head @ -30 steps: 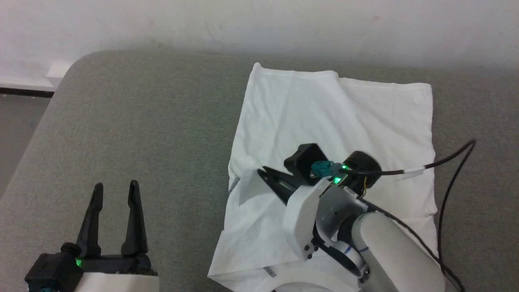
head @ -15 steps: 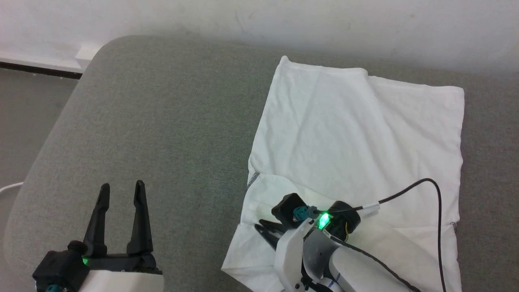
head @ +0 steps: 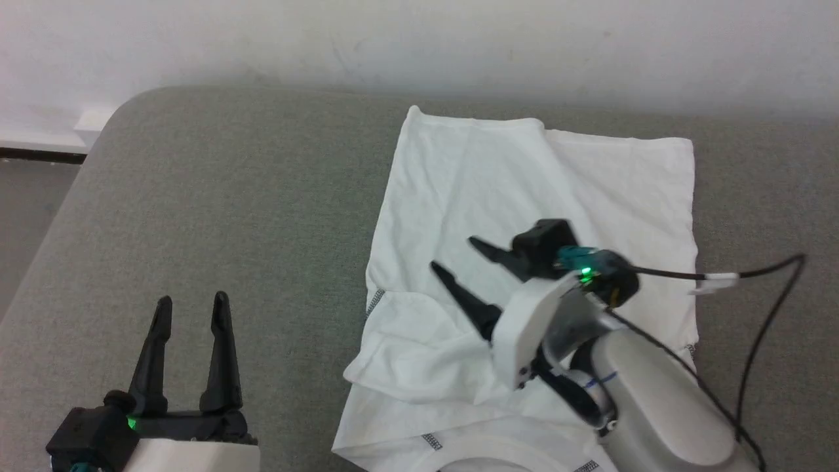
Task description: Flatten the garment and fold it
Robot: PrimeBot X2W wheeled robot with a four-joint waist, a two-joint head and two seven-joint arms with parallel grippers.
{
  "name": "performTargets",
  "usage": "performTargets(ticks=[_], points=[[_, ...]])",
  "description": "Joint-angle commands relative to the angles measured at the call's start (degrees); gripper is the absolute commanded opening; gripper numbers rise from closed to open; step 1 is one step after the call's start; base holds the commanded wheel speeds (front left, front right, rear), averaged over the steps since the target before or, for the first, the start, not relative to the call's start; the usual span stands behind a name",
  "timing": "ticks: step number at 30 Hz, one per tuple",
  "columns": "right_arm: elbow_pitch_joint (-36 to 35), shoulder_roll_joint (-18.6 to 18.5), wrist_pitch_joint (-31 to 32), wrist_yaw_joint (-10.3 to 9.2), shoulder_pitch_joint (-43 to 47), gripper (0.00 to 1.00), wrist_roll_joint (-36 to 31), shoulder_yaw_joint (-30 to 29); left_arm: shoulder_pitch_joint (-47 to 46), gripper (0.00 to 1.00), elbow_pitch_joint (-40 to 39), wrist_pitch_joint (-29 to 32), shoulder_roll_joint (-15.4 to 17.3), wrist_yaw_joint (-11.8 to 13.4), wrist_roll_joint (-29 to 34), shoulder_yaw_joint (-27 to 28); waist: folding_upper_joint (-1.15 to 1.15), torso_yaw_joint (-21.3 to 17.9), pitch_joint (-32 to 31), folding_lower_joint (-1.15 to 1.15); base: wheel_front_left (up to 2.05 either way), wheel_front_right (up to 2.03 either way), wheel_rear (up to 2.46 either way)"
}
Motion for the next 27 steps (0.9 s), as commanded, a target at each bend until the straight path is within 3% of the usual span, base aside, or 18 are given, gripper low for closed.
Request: performTargets(ticks=[1,9,15,21,27], points=[[-1.43,-0.81,-0.45,-0.06,1.48,1.00,-1.17,-2.12,0.31,1.00,-0.28,-0.27,0.42,0.07,0.34,0.17,0.00,-1.18,-0.58,0.00,0.00,0.00,0.00],[-17.46,-0.42,-1.73,-0.06,15.24,1.00,-6.23,-22.65,1.86,1.00,-1.23,-0.11,0.81,0.42,0.54,0.06,0.00,-4.40,-1.13,0.00,0.00,0.00,0.00],[-28.01,0.66,-8.34,-0.06,25.95,1.00,-10.14,-33.53,4.11,1.00,-1.67,-0.19,0.66,0.51,1.43,-0.70,0.00,-6.48,-0.55,0.00,0.00,0.00,0.00],[-25.14,0.72,-17.25,-0.06,32.24,1.00,-9.64,-38.59,5.24,1.00,-0.71,-0.26,0.22,0.50,1.75,-1.37,0.00,-8.15,0.39,0.00,0.00,0.00,0.00],[-22.97,0.73,-20.70,-0.06,31.31,1.00,-9.24,-39.08,2.10,1.00,-0.75,-0.13,1.45,-0.42,2.49,-2.03,0.00,-9.14,2.41,0.00,0.00,0.00,0.00]])
